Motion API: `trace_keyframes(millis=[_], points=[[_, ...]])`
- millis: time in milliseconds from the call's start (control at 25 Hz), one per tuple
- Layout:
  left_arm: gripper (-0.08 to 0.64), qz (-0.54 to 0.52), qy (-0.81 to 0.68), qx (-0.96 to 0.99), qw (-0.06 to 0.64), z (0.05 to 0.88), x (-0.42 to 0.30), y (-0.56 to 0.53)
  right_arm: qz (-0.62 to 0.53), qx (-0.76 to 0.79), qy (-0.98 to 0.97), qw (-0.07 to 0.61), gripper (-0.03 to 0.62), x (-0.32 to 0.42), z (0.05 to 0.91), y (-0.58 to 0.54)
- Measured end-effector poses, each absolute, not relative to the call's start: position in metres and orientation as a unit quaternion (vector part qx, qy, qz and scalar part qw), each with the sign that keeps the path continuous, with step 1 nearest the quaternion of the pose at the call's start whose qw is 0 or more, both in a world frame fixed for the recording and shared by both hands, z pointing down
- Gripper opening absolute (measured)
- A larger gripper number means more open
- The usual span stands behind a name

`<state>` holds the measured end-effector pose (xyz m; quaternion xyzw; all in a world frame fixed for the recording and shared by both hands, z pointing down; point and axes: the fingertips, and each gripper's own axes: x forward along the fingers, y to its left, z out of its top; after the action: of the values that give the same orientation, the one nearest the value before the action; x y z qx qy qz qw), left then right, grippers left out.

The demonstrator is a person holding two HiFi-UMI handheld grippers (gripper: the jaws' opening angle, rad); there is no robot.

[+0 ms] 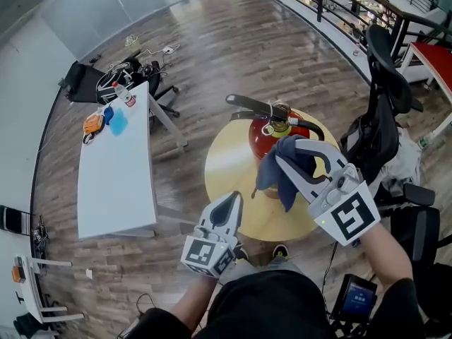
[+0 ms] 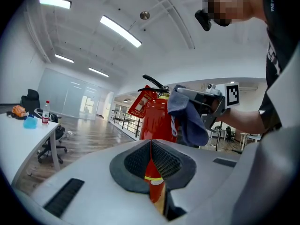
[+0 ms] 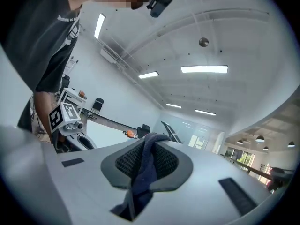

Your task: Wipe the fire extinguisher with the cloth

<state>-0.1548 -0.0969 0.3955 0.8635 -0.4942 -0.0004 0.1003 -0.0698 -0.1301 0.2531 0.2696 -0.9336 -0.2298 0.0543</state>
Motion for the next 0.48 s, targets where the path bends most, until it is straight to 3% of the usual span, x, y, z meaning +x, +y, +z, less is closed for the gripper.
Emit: trace_keyframes(millis=[240,480], points=[[0.025,0.000,-0.499,0.860,0.104,0.399,-0.158,-0.093,-0.154,0.251,-0.954,0.053,0.052,-0.074,0.282,-0.114],[0.025,-0.008,-0.505,0.857,0.099,0.396,-0.155,-0.093,-0.114,0.314,-0.941,0.057,0.052,-0.061,0.250,-0.159]])
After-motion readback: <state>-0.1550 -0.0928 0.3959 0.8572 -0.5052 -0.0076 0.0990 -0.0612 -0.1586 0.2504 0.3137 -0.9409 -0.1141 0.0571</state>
